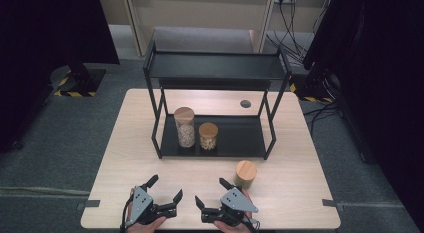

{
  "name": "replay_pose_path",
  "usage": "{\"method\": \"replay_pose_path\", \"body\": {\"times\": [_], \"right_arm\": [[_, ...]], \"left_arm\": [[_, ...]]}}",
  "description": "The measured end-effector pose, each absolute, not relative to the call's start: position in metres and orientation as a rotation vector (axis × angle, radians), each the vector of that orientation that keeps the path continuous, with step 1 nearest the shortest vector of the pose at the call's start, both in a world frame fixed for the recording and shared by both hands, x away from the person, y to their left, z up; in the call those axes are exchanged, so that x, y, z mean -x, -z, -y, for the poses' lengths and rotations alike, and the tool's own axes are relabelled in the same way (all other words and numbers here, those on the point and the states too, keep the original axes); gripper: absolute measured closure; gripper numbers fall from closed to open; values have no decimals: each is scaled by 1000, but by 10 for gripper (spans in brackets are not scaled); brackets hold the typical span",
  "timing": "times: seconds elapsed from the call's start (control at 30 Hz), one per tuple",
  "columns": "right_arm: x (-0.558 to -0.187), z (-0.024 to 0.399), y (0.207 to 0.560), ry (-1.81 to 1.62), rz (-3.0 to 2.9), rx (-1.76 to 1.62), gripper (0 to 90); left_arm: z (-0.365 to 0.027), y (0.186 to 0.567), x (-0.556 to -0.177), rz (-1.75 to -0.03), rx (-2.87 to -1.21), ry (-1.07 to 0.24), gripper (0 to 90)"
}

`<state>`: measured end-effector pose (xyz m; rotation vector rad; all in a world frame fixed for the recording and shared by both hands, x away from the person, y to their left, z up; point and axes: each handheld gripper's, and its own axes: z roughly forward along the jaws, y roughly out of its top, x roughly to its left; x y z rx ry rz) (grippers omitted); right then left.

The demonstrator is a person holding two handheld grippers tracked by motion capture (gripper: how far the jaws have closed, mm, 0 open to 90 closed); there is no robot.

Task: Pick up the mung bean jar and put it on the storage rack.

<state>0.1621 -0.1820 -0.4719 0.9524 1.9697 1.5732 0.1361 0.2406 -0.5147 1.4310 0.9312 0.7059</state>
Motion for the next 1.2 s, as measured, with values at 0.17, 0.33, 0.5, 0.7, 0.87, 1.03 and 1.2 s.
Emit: {"method": "replay_pose_path", "body": {"times": [0.17, 0.33, 0.5, 0.7, 0.87, 1.03, 1.2], "right_arm": [[-157, 186, 473, -1580, -1977, -951, 40], [-149, 192, 473, -1582, -1980, -946, 40], [-140, 199, 473, -1584, -1974, -946, 40], [-131, 209, 473, -1572, -1942, -970, 40], [-125, 218, 474, -1546, -1909, -1000, 40], [-120, 228, 475, -1516, -1862, -1034, 40], [-121, 233, 475, -1486, -1823, -1061, 40]], "left_arm": [[-240, 515, -136, -932, -1432, -707, 16], [-241, 515, -135, -929, -1431, -716, 16], [-241, 514, -135, -919, -1436, -718, 16], [-241, 514, -135, -920, -1435, -718, 16], [-240, 514, -134, -918, -1435, -718, 16], [-240, 514, -135, -921, -1436, -716, 16], [-240, 514, -135, -918, -1440, -714, 16]]}}
